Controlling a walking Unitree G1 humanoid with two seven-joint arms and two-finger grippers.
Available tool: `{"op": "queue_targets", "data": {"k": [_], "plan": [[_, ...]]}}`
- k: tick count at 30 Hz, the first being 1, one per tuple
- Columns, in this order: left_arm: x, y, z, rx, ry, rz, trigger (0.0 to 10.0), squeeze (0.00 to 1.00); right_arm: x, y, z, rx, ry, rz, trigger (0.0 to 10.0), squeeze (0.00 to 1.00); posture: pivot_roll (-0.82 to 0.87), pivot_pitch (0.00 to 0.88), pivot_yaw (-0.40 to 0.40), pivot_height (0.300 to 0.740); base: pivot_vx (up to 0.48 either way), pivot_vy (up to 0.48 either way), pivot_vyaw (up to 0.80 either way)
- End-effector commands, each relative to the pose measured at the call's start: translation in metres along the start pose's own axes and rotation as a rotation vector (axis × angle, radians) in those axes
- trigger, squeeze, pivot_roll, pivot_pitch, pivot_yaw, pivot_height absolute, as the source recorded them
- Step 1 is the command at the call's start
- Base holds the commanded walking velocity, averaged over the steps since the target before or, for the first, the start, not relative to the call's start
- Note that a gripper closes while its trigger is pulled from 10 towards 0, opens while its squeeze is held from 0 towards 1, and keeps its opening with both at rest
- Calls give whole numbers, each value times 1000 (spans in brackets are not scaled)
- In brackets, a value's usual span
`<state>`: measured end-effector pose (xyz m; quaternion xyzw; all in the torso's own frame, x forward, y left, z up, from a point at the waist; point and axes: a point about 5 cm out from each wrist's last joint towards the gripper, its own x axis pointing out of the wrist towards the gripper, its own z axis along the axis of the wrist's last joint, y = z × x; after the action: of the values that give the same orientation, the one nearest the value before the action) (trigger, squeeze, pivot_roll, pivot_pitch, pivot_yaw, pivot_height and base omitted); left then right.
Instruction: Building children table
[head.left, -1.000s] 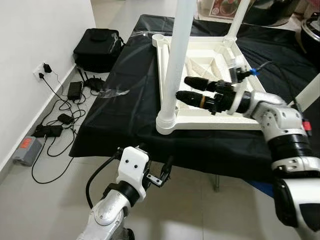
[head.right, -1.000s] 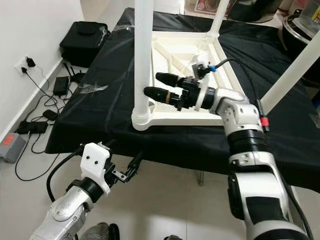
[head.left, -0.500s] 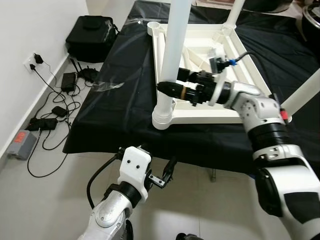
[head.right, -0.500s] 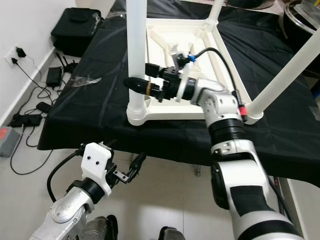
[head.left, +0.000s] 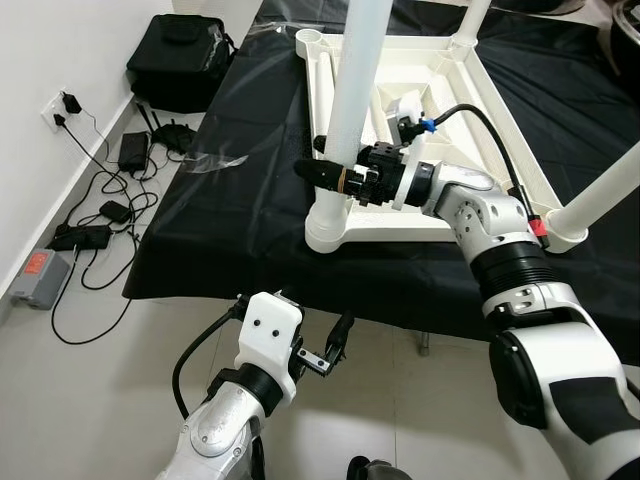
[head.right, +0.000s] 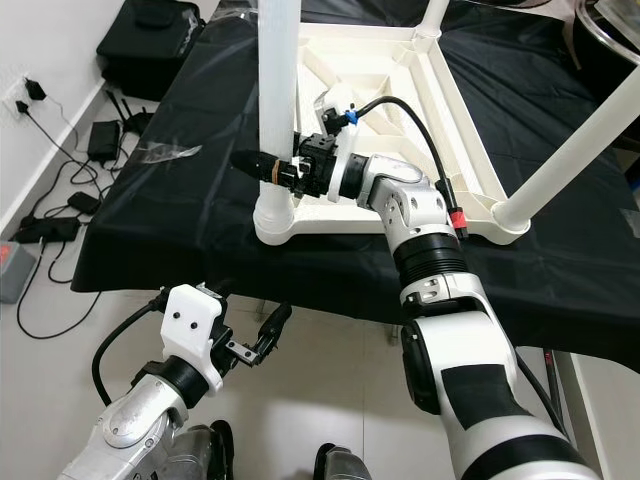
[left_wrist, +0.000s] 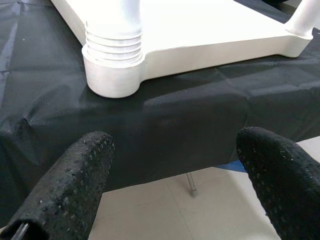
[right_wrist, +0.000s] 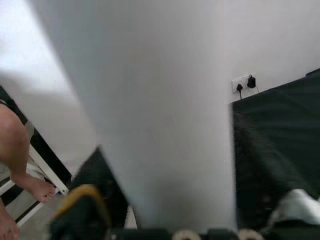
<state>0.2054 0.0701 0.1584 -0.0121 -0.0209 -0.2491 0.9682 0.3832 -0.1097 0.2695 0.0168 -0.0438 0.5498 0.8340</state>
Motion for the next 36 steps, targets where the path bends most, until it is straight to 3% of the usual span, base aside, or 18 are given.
{"op": "queue_targets", "data": {"k": [1, 8, 9, 15, 17, 20, 21, 22, 24, 25, 27, 30, 32, 36], "plan": [[-1, -3, -4, -9, 21, 2, 10000, 0, -7, -4, 4, -21, -6, -36, 0, 0, 156, 239, -100, 740, 0, 0, 0], [1, 0, -7, -8, 32, 4, 10000, 0, -22, -9, 6, -54, -12, -88, 0, 0, 157, 219, -91, 740, 0, 0, 0], [2, 1, -8, -3, 32, 4, 10000, 0, -32, -13, 2, -77, 16, -167, 0, 0, 156, 210, -85, 740, 0, 0, 0], [3, 2, -8, 5, 30, 2, 10000, 0, -47, -20, -9, -115, 78, -327, 0, 0, 155, 201, -83, 740, 0, 0, 0], [3, 4, -8, 10, 29, 1, 10000, 0, -61, -26, -18, -121, 135, -462, 0, 0, 151, 195, -75, 740, 0, 0, 0], [4, 5, -8, 12, 28, 0, 10000, 0, -69, -31, -23, -114, 166, -546, 0, 0, 150, 192, -72, 740, 0, 0, 0], [4, 5, -8, 16, 28, -2, 10000, 0, -78, -35, -29, -106, 197, -651, 0, 0, 146, 188, -67, 740, 0, 0, 0], [4, 5, -8, 16, 28, -2, 10000, 0, -78, -35, -29, -106, 197, -651, 0, 0, 146, 188, -67, 740, 0, 0, 0], [5, 7, -8, 21, 28, -3, 10000, 0, -89, -40, -36, -86, 226, -804, 0, 0, 149, 184, -63, 740, 0, 0, 0], [5, 7, -8, 21, 28, -3, 10000, 0, -89, -40, -36, -86, 226, -804, 0, 0, 149, 184, -63, 740, 0, 0, 0], [5, 8, -7, 25, 28, -5, 10000, 0, -92, -40, -42, -39, 208, -997, 0, 0, 154, 185, -59, 740, 0, 0, 0], [5, 8, -7, 27, 28, -5, 10000, 0, -92, -39, -43, -22, 195, -1064, 0, 0, 154, 185, -59, 740, 0, 0, 0], [5, 8, -7, 29, 28, -6, 10000, 0, -87, -36, -46, 17, 151, -1212, 0, 0, 154, 187, -55, 740, 0, 0, 0], [5, 8, -7, 30, 29, -7, 10000, 0, -77, -34, -47, 51, 94, -1358, 0, 0, 155, 194, -58, 740, 0, 0, 0]]}}
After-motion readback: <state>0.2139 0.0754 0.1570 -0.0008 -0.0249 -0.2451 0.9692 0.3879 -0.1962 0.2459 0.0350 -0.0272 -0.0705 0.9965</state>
